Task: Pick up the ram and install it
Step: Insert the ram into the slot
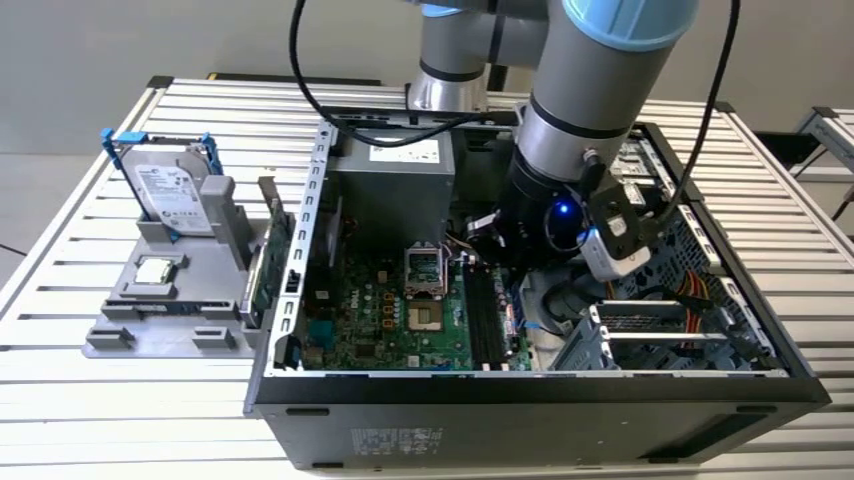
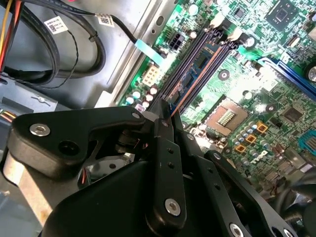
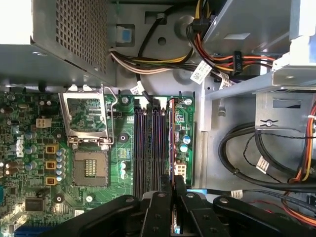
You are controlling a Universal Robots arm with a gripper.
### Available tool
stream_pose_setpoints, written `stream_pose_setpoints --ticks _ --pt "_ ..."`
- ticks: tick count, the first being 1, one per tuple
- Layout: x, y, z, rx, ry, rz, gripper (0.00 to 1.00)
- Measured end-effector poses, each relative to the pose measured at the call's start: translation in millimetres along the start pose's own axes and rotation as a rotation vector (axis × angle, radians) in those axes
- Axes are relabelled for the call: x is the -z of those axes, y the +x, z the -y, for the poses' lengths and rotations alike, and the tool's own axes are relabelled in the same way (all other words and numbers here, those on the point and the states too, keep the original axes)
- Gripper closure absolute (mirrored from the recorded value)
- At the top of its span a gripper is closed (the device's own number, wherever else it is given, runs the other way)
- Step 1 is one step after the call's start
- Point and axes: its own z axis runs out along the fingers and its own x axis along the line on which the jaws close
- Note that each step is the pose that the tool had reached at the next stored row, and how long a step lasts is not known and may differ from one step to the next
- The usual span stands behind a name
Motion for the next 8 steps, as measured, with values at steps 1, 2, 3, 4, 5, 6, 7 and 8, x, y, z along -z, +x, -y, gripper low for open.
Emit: stream_pose_setpoints --ticks 1,2,3,4,5,6,7,8 --pt "-0.9 0.0 0.0 0.000 0.0000 0.0000 1.00" --pt "-1.6 0.0 0.0 0.000 0.0000 0.0000 1.00" --pt "-2.4 0.0 0.0 0.000 0.0000 0.0000 1.00" --pt "-3.5 0.0 0.0 0.000 0.0001 0.0000 1.00" --pt "-4.9 0.0 0.1 0.000 0.0000 -0.0001 1.00" --pt "-6.3 0.0 0.0 0.000 -0.0001 -0.0001 1.00" --pt "-7.2 0.0 0.1 0.000 -0.0001 0.0000 1.00" --pt "-7.7 0.0 0.1 0.000 0.0000 0.0000 1.00"
